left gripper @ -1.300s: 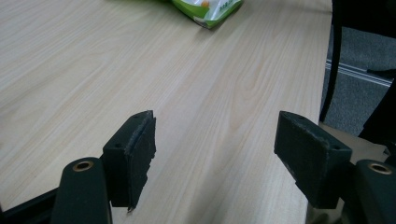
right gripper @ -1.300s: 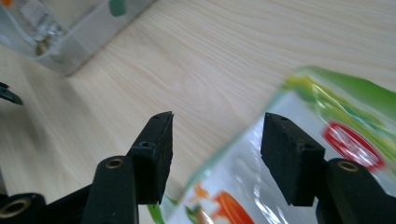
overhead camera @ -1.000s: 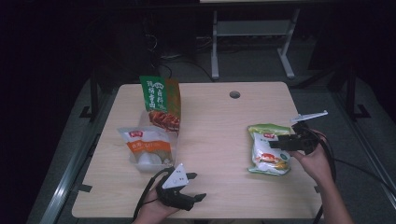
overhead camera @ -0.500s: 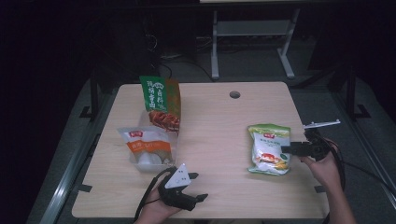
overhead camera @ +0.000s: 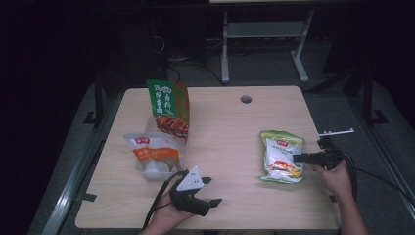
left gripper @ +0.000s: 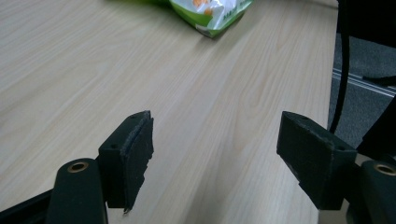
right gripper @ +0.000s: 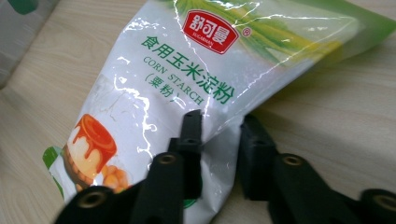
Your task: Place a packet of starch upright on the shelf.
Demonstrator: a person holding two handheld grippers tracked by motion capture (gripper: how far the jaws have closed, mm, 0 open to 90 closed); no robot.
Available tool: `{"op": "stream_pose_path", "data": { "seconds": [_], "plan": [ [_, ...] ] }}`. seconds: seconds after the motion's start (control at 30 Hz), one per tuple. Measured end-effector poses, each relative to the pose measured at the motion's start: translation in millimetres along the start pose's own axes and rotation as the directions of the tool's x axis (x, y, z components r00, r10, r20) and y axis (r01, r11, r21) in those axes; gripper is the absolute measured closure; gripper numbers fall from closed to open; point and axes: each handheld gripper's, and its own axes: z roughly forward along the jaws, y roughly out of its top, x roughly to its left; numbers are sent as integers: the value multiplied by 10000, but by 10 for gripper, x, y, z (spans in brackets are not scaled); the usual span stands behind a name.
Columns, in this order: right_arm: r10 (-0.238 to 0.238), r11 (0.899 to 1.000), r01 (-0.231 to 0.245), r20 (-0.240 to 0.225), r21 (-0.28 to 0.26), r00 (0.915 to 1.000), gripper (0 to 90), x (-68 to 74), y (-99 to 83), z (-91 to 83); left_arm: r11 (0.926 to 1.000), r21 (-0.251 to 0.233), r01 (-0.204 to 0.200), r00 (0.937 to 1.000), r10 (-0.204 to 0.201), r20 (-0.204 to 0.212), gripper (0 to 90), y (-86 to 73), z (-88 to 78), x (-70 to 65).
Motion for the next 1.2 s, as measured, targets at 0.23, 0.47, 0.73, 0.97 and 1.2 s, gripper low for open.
{"op": "stream_pose_path", "data": {
  "seconds": [0.23,0.47,0.73,0.97,1.2],
  "plan": [
    [-284,9995,279,433,139,9987,872,101,18,-15,9998,-130,149,9996,-145,262,271,141,128,27],
    [-597,9981,598,56,-128,9982,880,218,-52,-51,9996,-213,207,9986,-197,499,271,315,278,87],
    [-1494,9856,1481,-106,-813,9887,885,512,-33,-141,9993,-112,360,9966,-351,751,270,470,479,119],
    [-2112,9683,2062,-211,-1406,9772,887,699,-45,-228,9973,-72,725,9941,-716,818,271,545,638,217],
    [-2539,9543,2450,-320,-1709,9667,887,783,-68,-278,9880,-225,1526,9815,-1488,1205,294,566,800,336]
  ]
}}
